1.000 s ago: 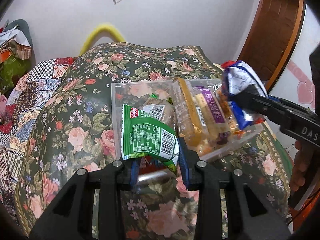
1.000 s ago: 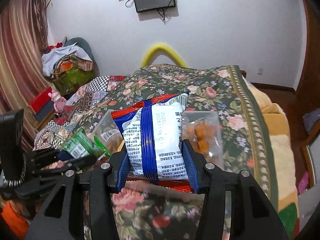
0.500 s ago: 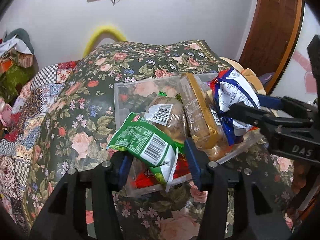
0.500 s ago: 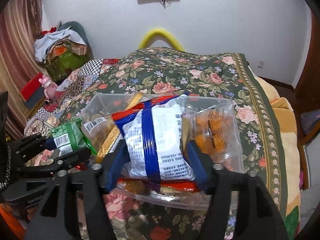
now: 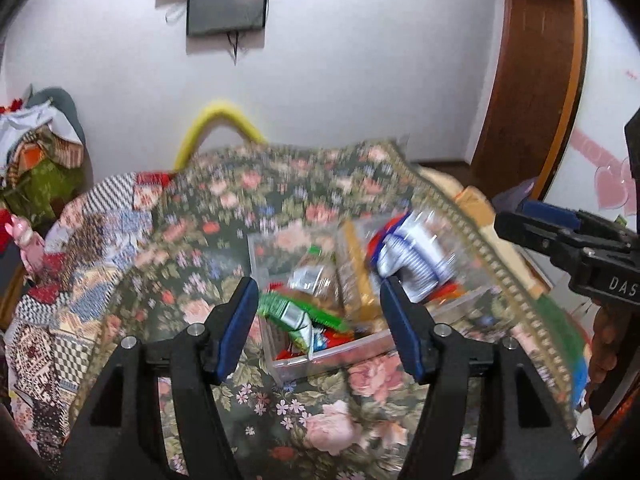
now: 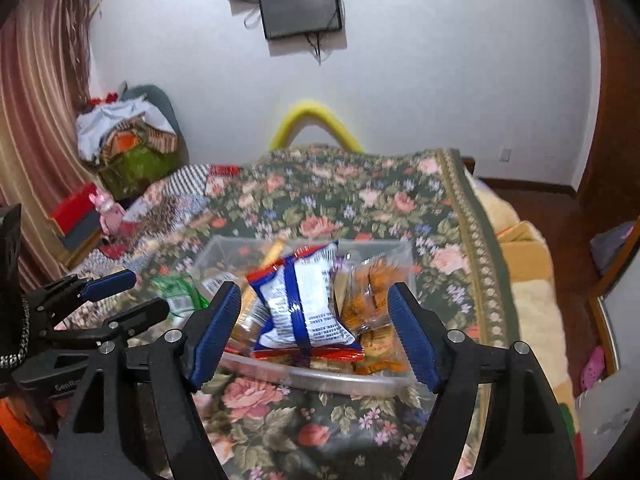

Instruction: Organize snacks

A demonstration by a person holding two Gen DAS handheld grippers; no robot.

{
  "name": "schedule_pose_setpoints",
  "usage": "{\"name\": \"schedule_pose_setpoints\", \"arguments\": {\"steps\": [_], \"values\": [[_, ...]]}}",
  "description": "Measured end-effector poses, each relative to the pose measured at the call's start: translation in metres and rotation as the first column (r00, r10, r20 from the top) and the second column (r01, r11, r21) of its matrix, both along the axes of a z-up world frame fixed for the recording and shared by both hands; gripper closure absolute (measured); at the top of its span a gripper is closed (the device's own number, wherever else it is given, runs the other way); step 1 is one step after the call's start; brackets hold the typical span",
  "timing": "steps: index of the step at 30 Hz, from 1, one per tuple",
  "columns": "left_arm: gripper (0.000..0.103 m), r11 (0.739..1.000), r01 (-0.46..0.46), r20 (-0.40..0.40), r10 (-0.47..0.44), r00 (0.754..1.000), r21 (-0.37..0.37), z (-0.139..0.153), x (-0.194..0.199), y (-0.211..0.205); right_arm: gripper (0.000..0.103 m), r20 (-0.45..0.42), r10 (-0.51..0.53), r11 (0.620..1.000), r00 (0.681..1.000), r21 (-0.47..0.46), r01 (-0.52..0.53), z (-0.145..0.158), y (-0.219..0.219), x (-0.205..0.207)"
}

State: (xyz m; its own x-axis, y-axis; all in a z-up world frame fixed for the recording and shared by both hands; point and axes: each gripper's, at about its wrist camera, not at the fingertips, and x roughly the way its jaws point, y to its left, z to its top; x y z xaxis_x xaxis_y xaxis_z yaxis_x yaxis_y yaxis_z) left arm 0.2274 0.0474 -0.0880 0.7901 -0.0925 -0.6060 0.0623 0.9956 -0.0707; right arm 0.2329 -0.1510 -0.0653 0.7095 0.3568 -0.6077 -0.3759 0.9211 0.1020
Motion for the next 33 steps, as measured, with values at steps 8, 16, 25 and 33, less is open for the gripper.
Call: {"name": "schedule_pose_setpoints", "arguments": {"steps": [8, 16, 25, 33], "values": [[0.035, 0.999, -0.018, 0.235, 0.024, 0.972, -0.026, 0.085, -0.083, -0.010, 0.024, 0.146, -0.009, 0.998, 0.989, 0.069, -0.002, 0.067, -0.020, -0.069], [0.018, 0.999, -0.036, 0.395, 0.045, 0.917, -0.030, 0.123, -0.153, -0.020, 0.013, 0.291, -0.003, 0.995, 0.957, 0.093, -0.025, 0.106, -0.028, -0.136], [0.004, 0.999, -0.044, 0.421, 0.052, 0.906, -0.028, 0.124, -0.178, -0.025, 0.000, 0.327, -0.044, 0.997, 0.944, 0.078, 0.019, 0.102, -0.030, -0.160], [0.001, 0.999, -0.047, 0.408, 0.049, 0.912, -0.015, 0.116, -0.181, -0.032, 0.000, 0.312, -0.040, 0.997, 0.949, 0.074, 0.018, 0.097, -0.030, -0.171]]}}
